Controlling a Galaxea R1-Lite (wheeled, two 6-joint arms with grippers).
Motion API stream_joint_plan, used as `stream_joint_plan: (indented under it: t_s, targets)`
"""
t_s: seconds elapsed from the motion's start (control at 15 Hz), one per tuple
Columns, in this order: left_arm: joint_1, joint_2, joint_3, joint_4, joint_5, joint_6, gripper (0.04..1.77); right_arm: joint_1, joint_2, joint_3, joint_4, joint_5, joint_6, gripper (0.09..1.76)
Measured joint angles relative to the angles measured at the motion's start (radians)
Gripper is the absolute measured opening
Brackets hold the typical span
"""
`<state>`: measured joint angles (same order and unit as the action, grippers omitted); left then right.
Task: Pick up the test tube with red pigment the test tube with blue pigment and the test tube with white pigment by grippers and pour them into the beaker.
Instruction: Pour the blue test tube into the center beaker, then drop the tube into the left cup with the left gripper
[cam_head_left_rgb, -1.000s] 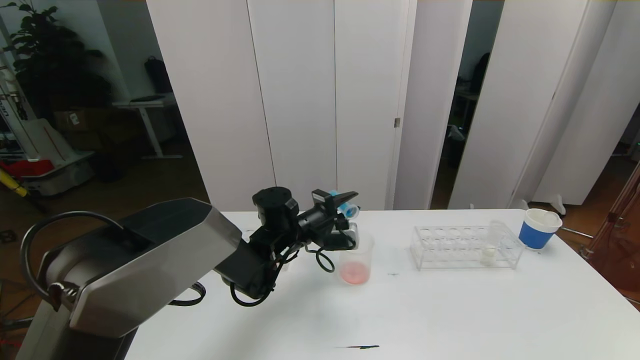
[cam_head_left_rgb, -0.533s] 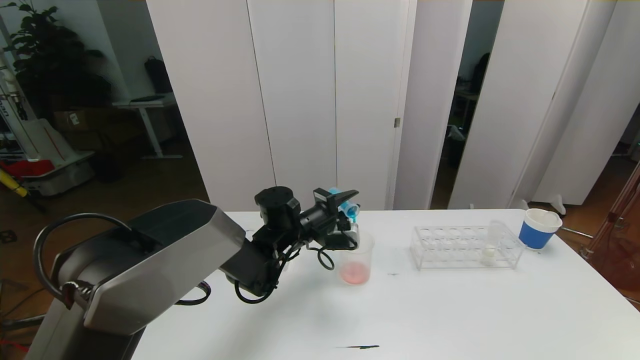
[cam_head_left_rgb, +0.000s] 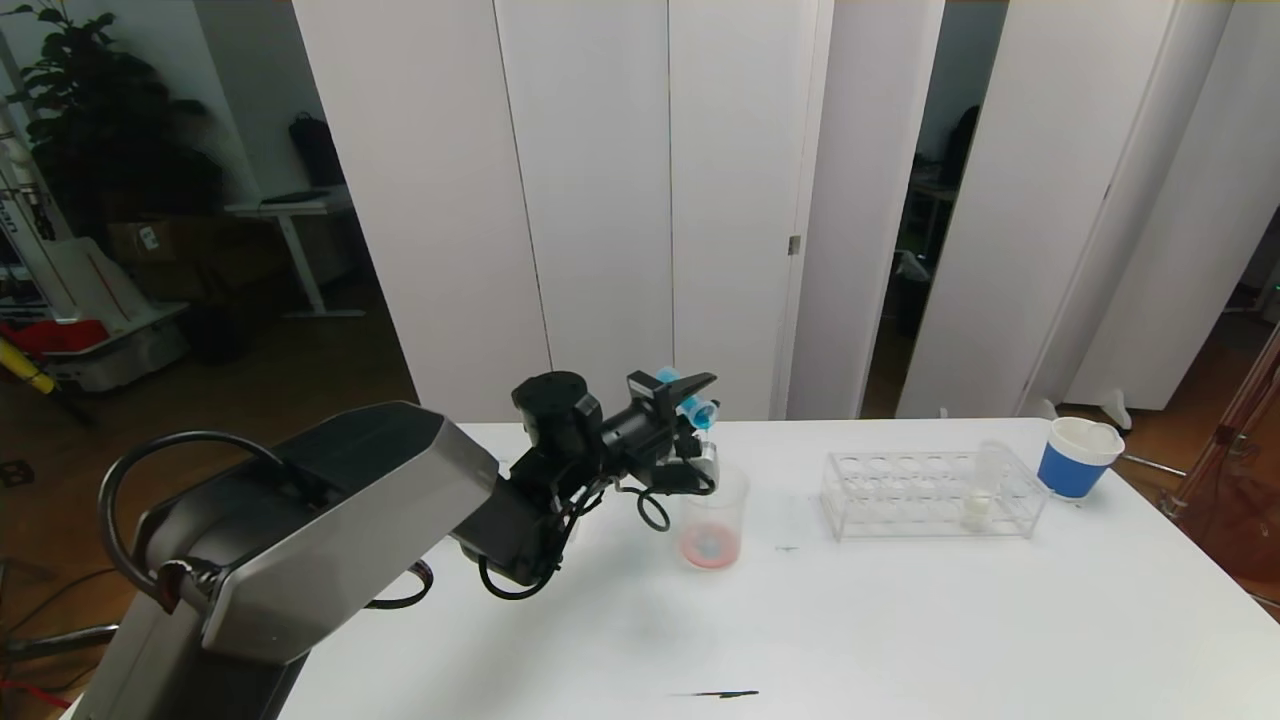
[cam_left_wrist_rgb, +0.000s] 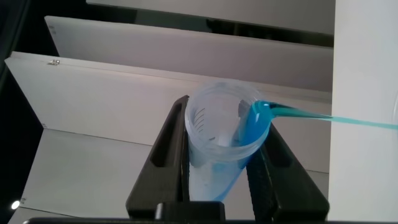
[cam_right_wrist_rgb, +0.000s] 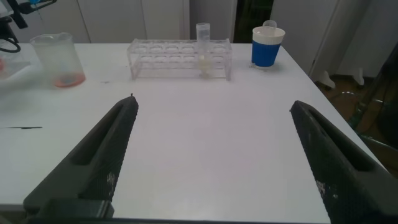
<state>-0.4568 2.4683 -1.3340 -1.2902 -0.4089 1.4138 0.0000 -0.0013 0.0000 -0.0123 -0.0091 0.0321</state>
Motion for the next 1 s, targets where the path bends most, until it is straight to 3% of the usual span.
stream_joint_plan:
  t_s: [1.0]
  targets:
    - [0.019, 0.011, -0.008, -0.066, -0.012, 0.078, 0.59, 0.0, 0.0, 0.0, 0.0, 0.0, 0.0, 1.75]
